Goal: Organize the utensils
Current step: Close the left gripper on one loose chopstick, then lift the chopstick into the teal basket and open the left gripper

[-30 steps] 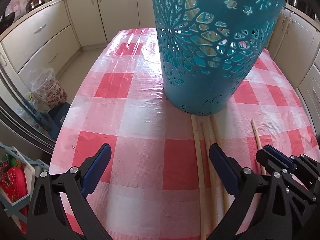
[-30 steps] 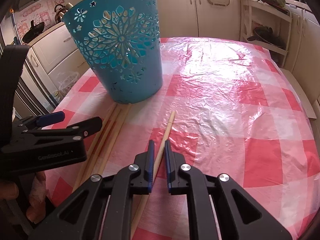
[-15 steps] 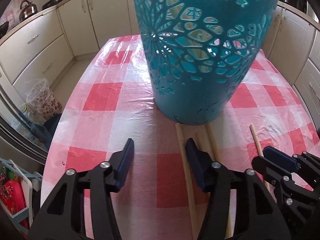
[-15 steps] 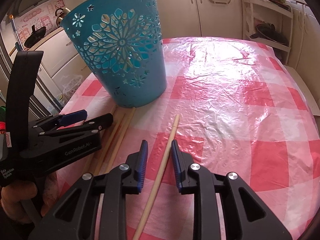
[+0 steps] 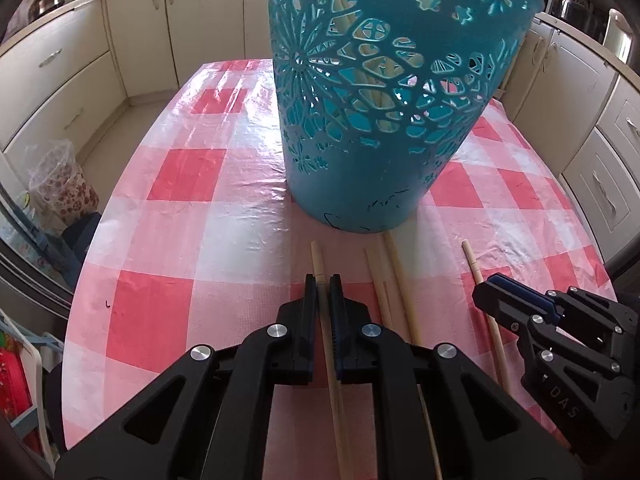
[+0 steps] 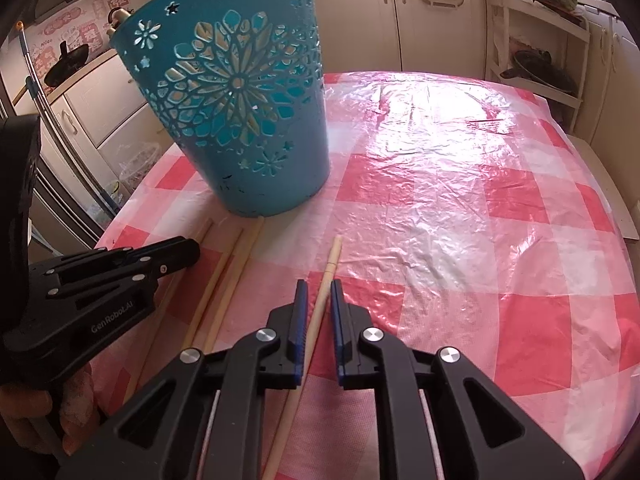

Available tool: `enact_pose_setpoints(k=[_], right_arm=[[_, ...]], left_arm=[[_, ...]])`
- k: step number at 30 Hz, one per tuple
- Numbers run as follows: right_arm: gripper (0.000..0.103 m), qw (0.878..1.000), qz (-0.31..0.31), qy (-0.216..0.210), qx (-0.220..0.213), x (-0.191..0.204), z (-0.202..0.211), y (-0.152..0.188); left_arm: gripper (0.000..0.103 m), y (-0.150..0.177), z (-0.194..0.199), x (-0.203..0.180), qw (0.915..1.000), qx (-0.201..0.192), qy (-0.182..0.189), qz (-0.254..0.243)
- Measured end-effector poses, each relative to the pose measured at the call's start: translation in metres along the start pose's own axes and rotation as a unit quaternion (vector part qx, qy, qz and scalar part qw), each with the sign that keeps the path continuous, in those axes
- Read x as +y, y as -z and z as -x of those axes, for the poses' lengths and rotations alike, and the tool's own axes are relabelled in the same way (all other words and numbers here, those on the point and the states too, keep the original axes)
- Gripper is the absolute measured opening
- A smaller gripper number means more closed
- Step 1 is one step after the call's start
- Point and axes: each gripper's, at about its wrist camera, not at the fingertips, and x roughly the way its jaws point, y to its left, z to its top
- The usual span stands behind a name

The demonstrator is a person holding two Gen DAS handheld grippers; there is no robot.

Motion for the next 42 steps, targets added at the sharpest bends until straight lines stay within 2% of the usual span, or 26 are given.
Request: enact_pose_setpoints(k=[4,11,17,21,26,34,38,42], right_arm=[[0.012,1.0,-0.002,-0.004,-0.003,-0.002,0.0,0.001],[0.013,1.0,-0.004,-0.009,-0.007,-0.004,0.001,0.005],[0.013,1.0,-0.004,-0.01,-0.008,-0.005,0.002,0.005],[0.013,1.0,-0.002,-0.008,-0.008,-0.004,0.002,0.005],[0.013,1.0,-0.002,-0.008,-0.008,-0.004,0.002,0.005],[0.013,1.0,-0.002,-0.008,-0.009,-0.003,0.002,0.005],[0.013,1.0,-0.005,-0.011,-0.009,-0.004,0.002,0.005],[0.013,1.0,-0.007,-0.014,-0.009,-0.006,0.002,0.005]], left_arm=[[0.007,-0.007,-0.005,0.004,0.9999,0.007,0.013,0.008],[0.005,-0.005,-0.003,0.002,0.9998,0.009,0.007,-0.016],[0.005,0.002,0.021,0.006,0.9998,-0.004,0.018,-0.009],[0.005,0.004,0.058,0.014,0.9979,-0.03,0.057,0.0],[0.005,-0.005,0.113,0.022,0.9912,-0.079,0.106,0.009],[0.005,-0.06,0.189,0.012,0.9718,-0.176,0.157,0.004],[0.004,-0.078,0.205,0.004,0.9664,-0.196,0.166,-0.006],[0.004,-0.086,0.209,-0.001,0.9652,-0.196,0.173,-0.011]])
